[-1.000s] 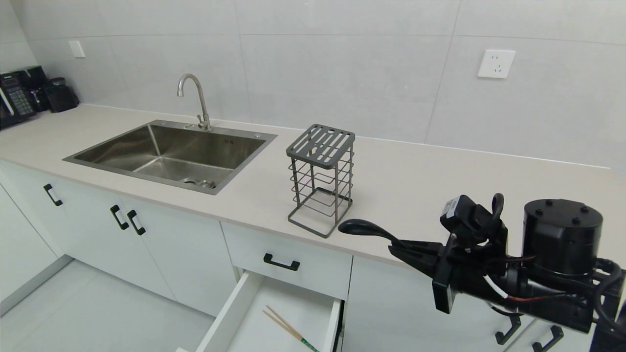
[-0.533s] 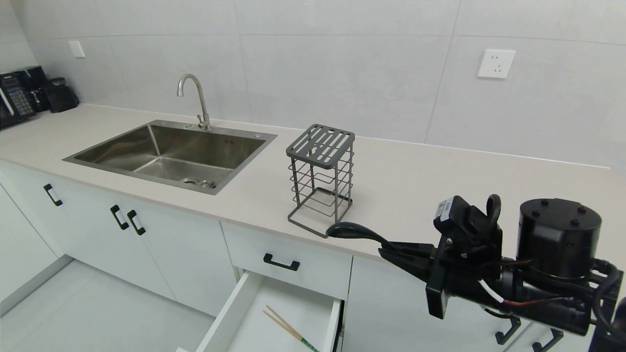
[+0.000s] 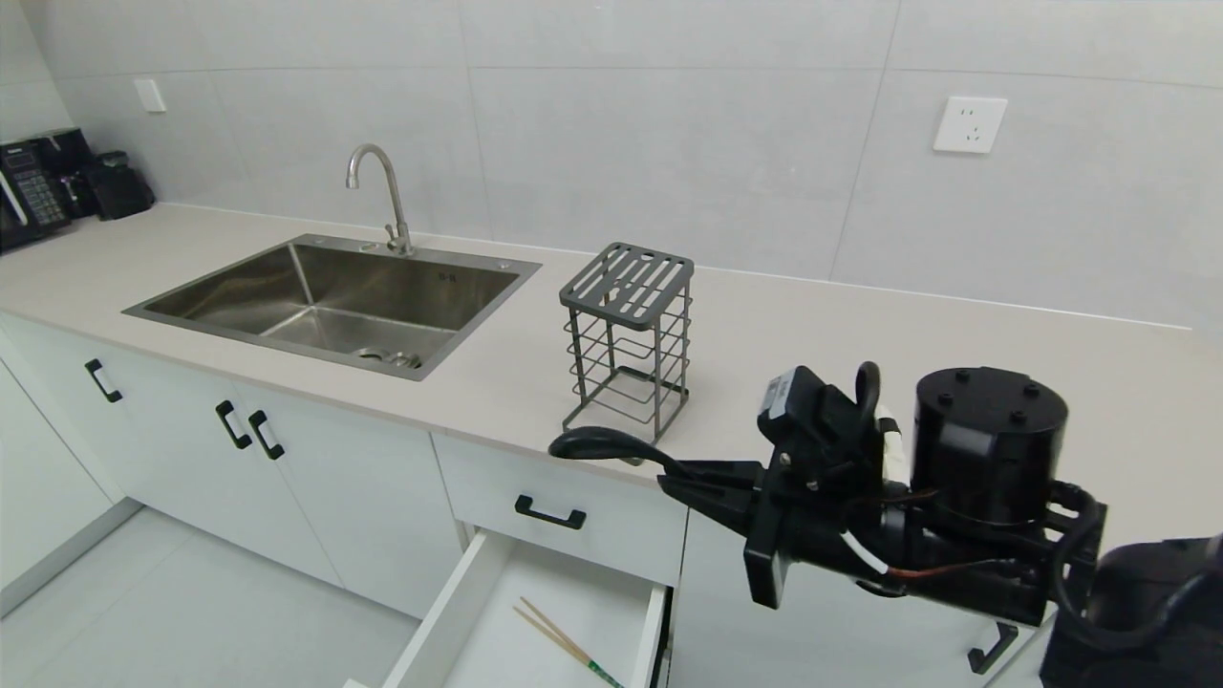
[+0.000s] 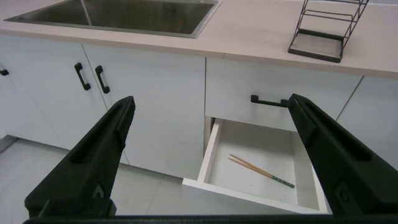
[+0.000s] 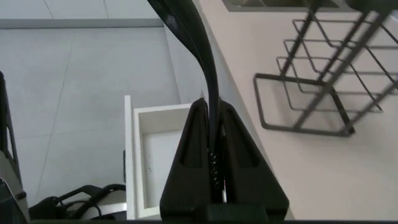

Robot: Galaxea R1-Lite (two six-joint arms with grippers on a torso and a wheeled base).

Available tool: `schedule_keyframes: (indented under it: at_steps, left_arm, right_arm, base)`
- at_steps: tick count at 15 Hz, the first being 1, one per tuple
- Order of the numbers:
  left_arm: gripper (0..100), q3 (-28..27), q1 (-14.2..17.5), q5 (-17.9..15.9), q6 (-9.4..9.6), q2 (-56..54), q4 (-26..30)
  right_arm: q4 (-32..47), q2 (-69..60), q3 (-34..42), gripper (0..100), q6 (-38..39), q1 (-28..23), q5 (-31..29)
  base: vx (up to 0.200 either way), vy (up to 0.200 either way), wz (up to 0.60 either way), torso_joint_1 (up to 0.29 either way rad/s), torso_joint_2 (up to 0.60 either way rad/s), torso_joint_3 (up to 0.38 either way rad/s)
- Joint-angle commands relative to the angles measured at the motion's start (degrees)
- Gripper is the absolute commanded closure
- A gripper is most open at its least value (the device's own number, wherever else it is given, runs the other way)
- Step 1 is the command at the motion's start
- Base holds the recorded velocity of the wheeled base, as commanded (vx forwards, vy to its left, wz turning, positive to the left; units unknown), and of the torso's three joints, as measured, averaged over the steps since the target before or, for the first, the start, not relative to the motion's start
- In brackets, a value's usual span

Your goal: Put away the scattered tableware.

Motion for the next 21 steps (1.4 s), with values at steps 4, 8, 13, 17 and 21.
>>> schedule_keyframes:
  at_steps: [4, 8, 13, 17, 21]
  left_arm:
    - [0, 0.0, 0.0, 0.0, 0.02, 0.1, 0.0]
    - [0, 0.0, 0.0, 0.0, 0.02, 0.1, 0.0]
    - [0, 0.0, 0.0, 0.0, 0.02, 0.1, 0.0]
    - [0, 0.0, 0.0, 0.0, 0.02, 0.1, 0.0]
    - [0, 0.0, 0.0, 0.0, 0.02, 0.1, 0.0]
  right_arm:
    - [-1.6, 12.0, -5.3, 100, 6.7, 7.5, -4.6]
    - [-1.6, 17.6, -10.6, 100, 6.8, 8.0, -4.4]
    - [-2.3, 20.5, -13.3, 100, 8.5, 8.4, -1.6]
    - [-3.5, 20.5, -13.3, 100, 10.2, 8.8, -1.6]
    - [-3.7, 20.5, -13.4, 100, 10.3, 8.8, -1.6]
  base:
    - [0.0, 0.0, 0.0, 0.0, 0.0, 0.0]
    - [0.0, 0.0, 0.0, 0.0, 0.0, 0.0]
    - [0.0, 0.0, 0.0, 0.0, 0.0, 0.0]
    - [0.0, 0.0, 0.0, -0.05, 0.1, 0.058]
    - [0.0, 0.0, 0.0, -0.246, 0.48, 0.237]
